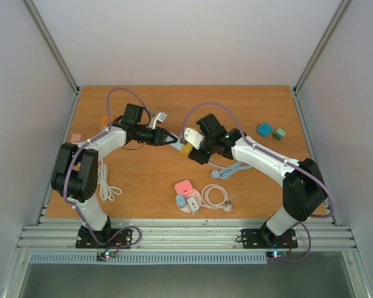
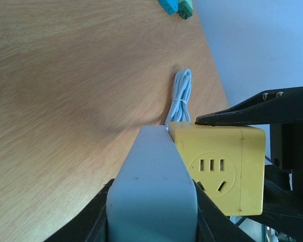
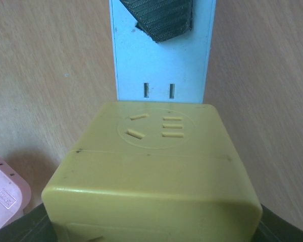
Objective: Pull the plug off the socket
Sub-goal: Remove the plug from the socket.
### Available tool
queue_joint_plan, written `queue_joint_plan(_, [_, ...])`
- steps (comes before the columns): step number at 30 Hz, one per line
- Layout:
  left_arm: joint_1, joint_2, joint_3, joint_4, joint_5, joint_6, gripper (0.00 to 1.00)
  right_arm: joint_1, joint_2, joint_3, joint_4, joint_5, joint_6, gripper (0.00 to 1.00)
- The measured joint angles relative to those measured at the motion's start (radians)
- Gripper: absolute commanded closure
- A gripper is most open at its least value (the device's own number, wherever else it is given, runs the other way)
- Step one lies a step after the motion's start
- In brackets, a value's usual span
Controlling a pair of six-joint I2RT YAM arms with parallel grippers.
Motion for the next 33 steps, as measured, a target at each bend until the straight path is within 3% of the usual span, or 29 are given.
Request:
queue_joint_plan(12, [0.000, 0.000, 0.000, 0.014, -0.013, 0.008, 1.00, 0.013, -0.015, -0.031, 0.043, 0.061, 0.000, 0.99])
queue_joint_plan(33, [0.000, -0.001, 0.000, -0.007, -0.003, 0.010, 1.00, 0.001, -0.017, -0.031, 0.026, -0.012, -0.001, 0.99])
